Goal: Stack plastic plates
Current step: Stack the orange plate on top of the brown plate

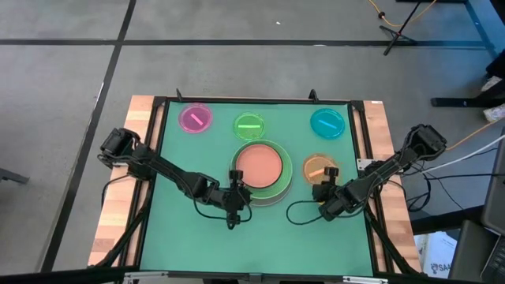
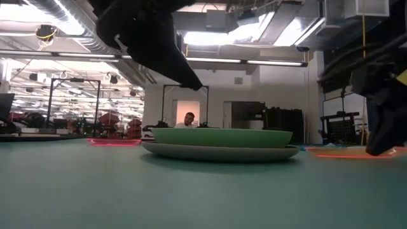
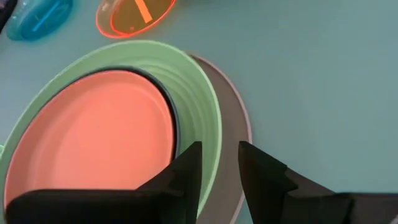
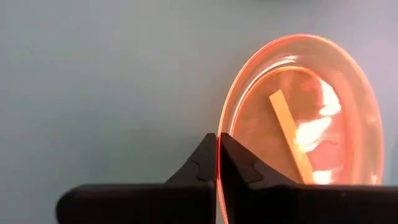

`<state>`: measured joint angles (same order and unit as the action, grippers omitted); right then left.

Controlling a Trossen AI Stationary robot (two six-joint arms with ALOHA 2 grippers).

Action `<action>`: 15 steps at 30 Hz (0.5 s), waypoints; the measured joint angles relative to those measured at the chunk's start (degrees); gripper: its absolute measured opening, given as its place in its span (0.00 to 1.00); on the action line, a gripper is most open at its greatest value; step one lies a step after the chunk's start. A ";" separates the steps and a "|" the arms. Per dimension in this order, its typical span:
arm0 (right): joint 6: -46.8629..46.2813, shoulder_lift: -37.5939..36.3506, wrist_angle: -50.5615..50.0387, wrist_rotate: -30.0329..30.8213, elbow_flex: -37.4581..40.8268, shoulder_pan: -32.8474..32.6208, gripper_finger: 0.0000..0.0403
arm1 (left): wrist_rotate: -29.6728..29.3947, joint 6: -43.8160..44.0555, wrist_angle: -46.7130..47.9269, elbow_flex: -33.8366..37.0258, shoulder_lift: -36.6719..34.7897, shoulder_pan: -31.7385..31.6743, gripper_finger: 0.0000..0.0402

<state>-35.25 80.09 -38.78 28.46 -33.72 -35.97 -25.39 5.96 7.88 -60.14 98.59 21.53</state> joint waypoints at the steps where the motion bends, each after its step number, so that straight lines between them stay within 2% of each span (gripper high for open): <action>1: 0.38 -0.01 -0.77 0.44 -0.64 0.00 0.01 | -0.22 -0.02 0.04 0.00 -0.37 0.17 0.24; 8: 4.00 -0.06 -6.20 4.39 -6.53 0.00 0.00 | -0.99 -0.08 2.36 0.00 -4.03 2.27 0.24; 15: 10.31 -0.06 -6.08 9.24 -11.56 0.00 0.00 | -1.25 -0.05 5.02 0.00 -6.56 3.73 0.24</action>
<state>-24.94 80.03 -44.86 37.70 -45.28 -35.97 -26.64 5.91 12.91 -60.14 92.03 25.26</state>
